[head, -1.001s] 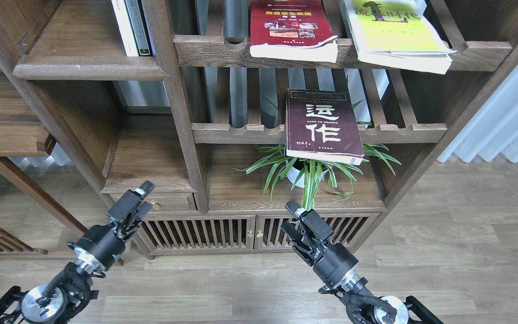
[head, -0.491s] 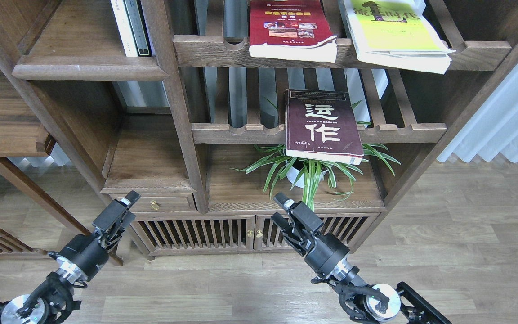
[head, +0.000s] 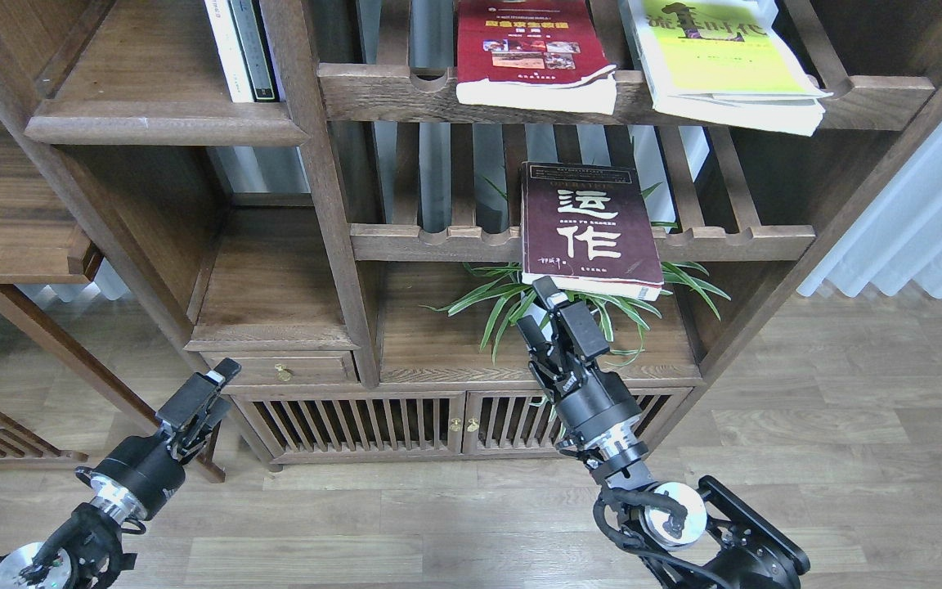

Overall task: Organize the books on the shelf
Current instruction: 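Grasp the bottom edge of the maroon book with the right gripper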

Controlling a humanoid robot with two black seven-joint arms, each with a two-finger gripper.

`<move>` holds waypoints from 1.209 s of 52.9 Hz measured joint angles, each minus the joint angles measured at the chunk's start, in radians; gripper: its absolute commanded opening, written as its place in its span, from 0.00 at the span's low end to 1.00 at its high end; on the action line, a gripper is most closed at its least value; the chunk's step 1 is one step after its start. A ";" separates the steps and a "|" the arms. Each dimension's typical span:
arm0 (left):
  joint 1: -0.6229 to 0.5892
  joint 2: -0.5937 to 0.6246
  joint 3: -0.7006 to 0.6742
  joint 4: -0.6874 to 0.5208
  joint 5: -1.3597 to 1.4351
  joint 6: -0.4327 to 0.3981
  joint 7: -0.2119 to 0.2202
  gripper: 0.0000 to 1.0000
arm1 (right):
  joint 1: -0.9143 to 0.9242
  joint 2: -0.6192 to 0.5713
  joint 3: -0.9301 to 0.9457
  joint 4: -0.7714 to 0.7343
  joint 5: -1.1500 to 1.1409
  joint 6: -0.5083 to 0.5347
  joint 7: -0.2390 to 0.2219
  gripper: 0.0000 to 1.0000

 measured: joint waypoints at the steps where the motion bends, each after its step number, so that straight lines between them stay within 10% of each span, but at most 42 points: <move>1: 0.000 0.000 0.000 0.000 0.000 0.000 0.000 1.00 | 0.002 0.000 -0.003 -0.001 0.007 -0.007 0.000 0.99; 64: 0.016 0.002 -0.004 -0.004 0.000 0.000 0.000 1.00 | 0.118 0.000 0.115 -0.124 0.073 -0.176 0.040 0.92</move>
